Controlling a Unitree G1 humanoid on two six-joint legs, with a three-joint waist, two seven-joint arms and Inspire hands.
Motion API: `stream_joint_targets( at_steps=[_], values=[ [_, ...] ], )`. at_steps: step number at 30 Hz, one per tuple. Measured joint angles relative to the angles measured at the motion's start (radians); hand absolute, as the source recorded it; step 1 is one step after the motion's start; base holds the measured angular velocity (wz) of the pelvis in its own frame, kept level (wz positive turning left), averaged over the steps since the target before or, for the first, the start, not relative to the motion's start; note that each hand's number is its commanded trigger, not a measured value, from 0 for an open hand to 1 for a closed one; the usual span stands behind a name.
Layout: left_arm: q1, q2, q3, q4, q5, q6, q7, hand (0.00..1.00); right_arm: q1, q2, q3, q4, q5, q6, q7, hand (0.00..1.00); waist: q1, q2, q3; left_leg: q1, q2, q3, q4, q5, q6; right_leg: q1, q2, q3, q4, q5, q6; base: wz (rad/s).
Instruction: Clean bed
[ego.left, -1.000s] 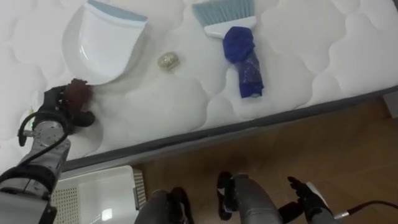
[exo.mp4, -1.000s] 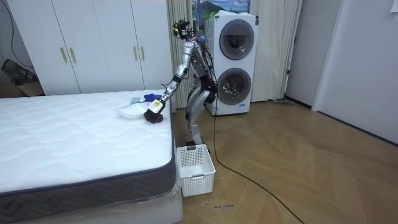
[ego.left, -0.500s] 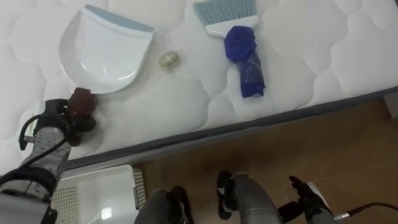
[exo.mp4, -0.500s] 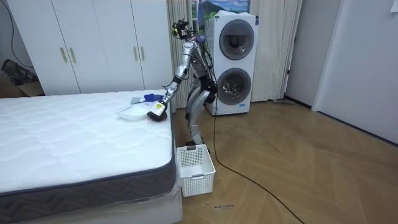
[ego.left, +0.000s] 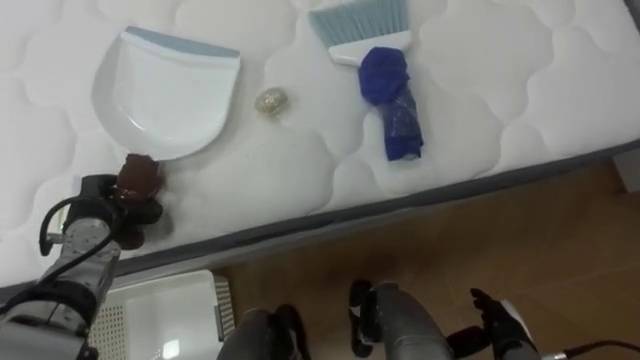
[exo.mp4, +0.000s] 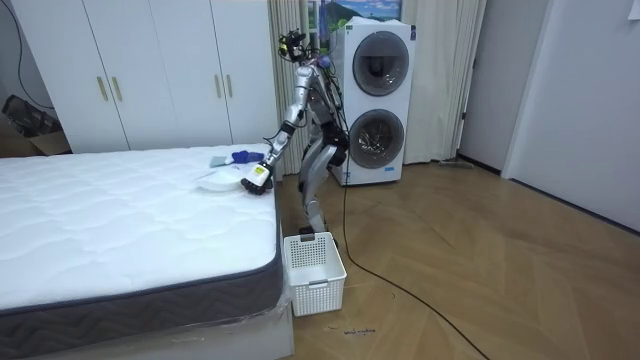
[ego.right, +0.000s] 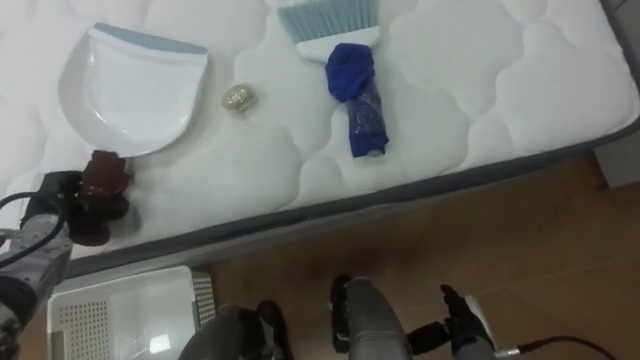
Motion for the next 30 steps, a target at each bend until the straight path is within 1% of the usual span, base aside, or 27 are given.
stream_joint_targets(
  at_steps=[3, 5, 6, 8, 9, 10, 12, 14, 15, 17, 18, 20, 21, 23, 25, 27, 30],
  values=[
    [0.014, 0.0, 0.0, 0.0, 0.037, -0.021, 0.021, 1.0, -0.002, 0.001, -0.003, 0.001, 0.005, -0.013, -0.001, 0.0, 0.001, -0.002, 0.0008, 0.004, 0.0, 0.0, 0.0, 0.0, 0.0, 0.003, 0.0, 0.001, 0.0, 0.0, 0.0, 0.0],
    [0.028, 0.0, 0.001, -0.003, 0.099, -0.038, 0.047, 1.0, -0.002, 0.001, -0.016, 0.006, 0.021, -0.024, 0.0, 0.0, 0.002, -0.003, 0.0008, 0.011, -0.001, 0.001, -0.002, 0.0, 0.0, 0.008, -0.002, 0.001, 0.0, -0.001, 0.001, 0.0],
    [0.034, 0.0, 0.001, -0.005, 0.113, -0.041, 0.052, 1.0, -0.003, 0.002, -0.02, 0.009, 0.036, -0.028, 0.001, 0.0, 0.002, -0.003, 0.0007, 0.014, -0.002, 0.001, -0.003, 0.0, 0.0, 0.011, -0.003, 0.001, 0.0, -0.001, 0.002, 0.04],
    [0.048, -0.003, -0.002, -0.009, 0.179, -0.045, 0.079, 1.0, -0.013, 0.005, -0.038, 0.038, 0.097, -0.04, 0.001, 0.0, 0.003, -0.004, 0.0007, 0.031, -0.012, 0.003, -0.017, 0.001, 0.001, 0.024, -0.01, 0.005, -0.001, -0.004, 0.006, 0.05],
    [0.05, -0.003, -0.002, -0.009, 0.199, -0.045, 0.085, 1.0, -0.014, 0.005, -0.043, 0.041, 0.111, -0.042, 0.001, 0.0, 0.004, -0.004, 0.0006, 0.035, -0.013, 0.004, -0.018, 0.001, 0.002, 0.028, -0.011, 0.005, -0.002, -0.004, 0.007, 0.0],
    [0.051, -0.003, 0.002, -0.01, 0.241, -0.047, 0.097, 1.0, -0.018, 0.006, -0.052, 0.041, 0.131, -0.045, 0.001, 0.0, 0.011, -0.005, 0.0, 0.039, -0.012, 0.004, -0.019, 0.001, 0.002, 0.032, -0.01, 0.005, -0.004, -0.005, 0.007, 0.0],
    [0.057, -0.003, 0.0, -0.027, 0.283, -0.048, 0.119, 1.0, -0.022, 0.007, -0.069, 0.041, 0.172, -0.049, 0.0, 0.0, 0.023, -0.006, -0.0003, 0.041, -0.013, 0.005, -0.019, 0.001, 0.002, 0.034, -0.011, 0.005, -0.004, -0.004, 0.008, 0.0],
    [0.096, -0.004, 0.0, -0.064, 0.322, -0.066, 0.155, 1.0, -0.029, 0.008, -0.088, 0.039, 0.202, -0.065, -0.001, 0.0, 0.029, -0.006, -0.0005, 0.052, -0.015, 0.012, -0.026, 0.004, 0.007, 0.041, -0.016, 0.006, -0.005, -0.006, 0.01, 0.0],
    [0.109, -0.003, 0.0, -0.074, 0.332, -0.069, 0.161, 1.0, -0.03, 0.008, -0.093, 0.038, 0.205, -0.071, -0.001, 0.0, 0.03, -0.006, -0.0006, 0.055, -0.015, 0.014, -0.029, 0.004, 0.007, 0.043, -0.017, 0.007, -0.006, -0.006, 0.011, 0.0],
    [0.149, -0.003, 0.001, -0.103, 0.353, -0.087, 0.191, 1.0, -0.034, 0.008, -0.122, 0.032, 0.233, -0.091, -0.002, 0.0, 0.034, -0.01, -0.004, 0.066, -0.017, 0.02, -0.038, 0.005, 0.008, 0.048, -0.018, 0.012, -0.01, -0.007, 0.012, -0.04],
    [0.156, -0.003, 0.001, -0.109, 0.355, -0.089, 0.197, 1.0, -0.036, 0.008, -0.129, 0.03, 0.24, -0.094, -0.002, 0.0, 0.037, -0.01, -0.0058, 0.066, -0.017, 0.02, -0.039, 0.005, 0.008, 0.049, -0.017, 0.012, -0.011, -0.007, 0.012, 0.0],
    [0.173, -0.003, -0.001, -0.114, 0.373, -0.097, 0.223, 1.0, -0.039, 0.008, -0.15, 0.03, 0.276, -0.112, -0.004, 0.0, 0.046, -0.012, -0.0168, 0.068, -0.017, 0.023, -0.045, 0.005, 0.007, 0.052, -0.016, 0.011, -0.017, -0.006, 0.013, 0.0],
    [0.176, -0.003, -0.001, -0.114, 0.374, -0.099, 0.226, 1.0, -0.04, 0.007, -0.153, 0.029, 0.283, -0.115, -0.005, 0.0, 0.047, -0.013, -0.019, 0.071, -0.017, 0.024, -0.047, 0.005, 0.007, 0.055, -0.016, 0.01, -0.019, -0.006, 0.013, 0.0],
    [0.192, -0.002, -0.009, -0.114, 0.384, -0.105, 0.245, 1.0, -0.042, 0.007, -0.161, 0.023, 0.324, -0.124, -0.015, 0.0, 0.053, -0.014, -0.0212, 0.087, -0.016, 0.026, -0.054, 0.005, 0.008, 0.072, -0.016, 0.009, -0.025, -0.006, 0.014, 0.02],
    [0.197, -0.002, -0.014, -0.114, 0.39, -0.108, 0.255, 1.0, -0.043, 0.007, -0.164, 0.017, 0.347, -0.135, -0.026, 0.0, 0.055, -0.014, -0.0213, 0.093, -0.014, 0.025, -0.055, 0.005, 0.008, 0.08, -0.016, 0.006, -0.03, -0.006, 0.015, 0.0],
    [0.206, -0.002, -0.017, -0.113, 0.391, -0.113, 0.263, 1.0, -0.052, 0.007, -0.168, 0.014, 0.349, -0.136, -0.033, 0.0, 0.056, -0.014, -0.0214, 0.099, -0.014, 0.025, -0.056, 0.005, 0.008, 0.085, -0.016, 0.007, -0.032, -0.005, 0.017, -0.02],
    [0.24, 0.004, -0.016, -0.116, 0.414, -0.131, 0.277, 1.0, -0.055, 0.007, -0.199, 0.002, 0.349, -0.153, -0.033, 0.0, 0.057, -0.012, -0.0227, 0.106, -0.014, 0.028, -0.061, 0.006, 0.009, 0.09, -0.016, 0.009, -0.039, -0.003, 0.02, -0.02]
  ],
)
